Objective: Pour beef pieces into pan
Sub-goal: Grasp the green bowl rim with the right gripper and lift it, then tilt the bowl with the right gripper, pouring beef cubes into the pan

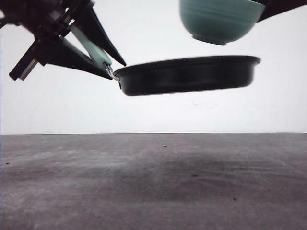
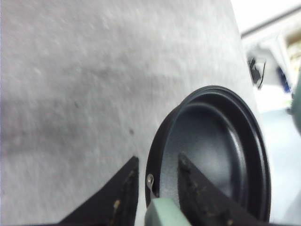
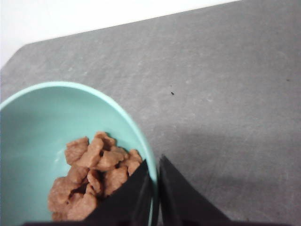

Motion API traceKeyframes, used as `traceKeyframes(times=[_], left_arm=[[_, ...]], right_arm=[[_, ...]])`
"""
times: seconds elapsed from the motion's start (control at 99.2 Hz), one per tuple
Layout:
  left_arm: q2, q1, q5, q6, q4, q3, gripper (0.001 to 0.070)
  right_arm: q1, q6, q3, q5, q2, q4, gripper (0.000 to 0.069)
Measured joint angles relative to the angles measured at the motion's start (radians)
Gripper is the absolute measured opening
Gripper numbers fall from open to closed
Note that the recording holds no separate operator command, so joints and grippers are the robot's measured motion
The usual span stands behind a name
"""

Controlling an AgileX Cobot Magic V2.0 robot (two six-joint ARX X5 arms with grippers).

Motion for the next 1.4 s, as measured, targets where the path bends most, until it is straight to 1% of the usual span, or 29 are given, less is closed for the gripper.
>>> traceKeyframes(times=[0.111, 0.191, 0.383, 0.494, 0.554, 0.796, 0.897, 0.998, 1.089, 1.169, 1.25, 1.33, 1.401], left_arm=[[0.028, 0.001, 0.002, 0.009, -0.062, 0.037, 0.0118], [0.043, 0.001, 0.012, 0.010, -0.069, 0.055, 0.0118], [0.046, 0.001, 0.021, 0.003, -0.064, 0.082, 0.0117], [0.046, 0.000, 0.021, -0.003, -0.090, 0.086, 0.0117], [0.046, 0.000, 0.024, -0.005, -0.101, 0.086, 0.0117], [0.046, 0.000, 0.046, -0.005, -0.121, 0.086, 0.0116], [0.046, 0.000, 0.046, -0.005, -0.121, 0.086, 0.0116], [0.046, 0.000, 0.046, -0.005, -0.121, 0.086, 0.0116], [0.046, 0.001, 0.046, -0.005, -0.120, 0.086, 0.0116], [0.046, 0.002, 0.046, -0.005, -0.117, 0.086, 0.0116], [0.048, 0.003, 0.046, -0.005, -0.105, 0.086, 0.0116], [0.053, 0.003, 0.047, -0.005, -0.091, 0.086, 0.0116], [0.057, 0.003, 0.048, -0.010, -0.087, 0.086, 0.0116]], right_arm=[[0.120, -0.002, 0.000, 0.188, 0.002, 0.000, 0.0015], [0.203, -0.026, 0.000, 0.330, 0.012, 0.002, 0.0015], [0.389, -0.127, 0.000, 0.722, 0.085, -0.039, 0.0015], [0.478, -0.192, 0.000, 0.912, 0.133, -0.022, 0.0015], [0.517, -0.236, 0.000, 0.987, 0.157, 0.008, 0.0015], [0.598, -0.428, 0.000, 1.070, 0.242, 0.089, 0.0015], [0.617, -0.480, 0.000, 1.103, 0.261, 0.093, 0.0015], [0.625, -0.532, 0.000, 1.115, 0.263, 0.094, 0.0015], [0.628, -0.598, 0.000, 1.135, 0.263, 0.095, 0.0015], [0.634, -0.657, 0.000, 1.134, 0.263, 0.106, 0.0015], [0.645, -0.736, 0.000, 1.109, 0.263, 0.159, 0.0015], [0.654, -0.822, 0.000, 1.070, 0.263, 0.240, 0.0015], [0.658, -0.913, 0.000, 1.050, 0.263, 0.348, 0.0014]])
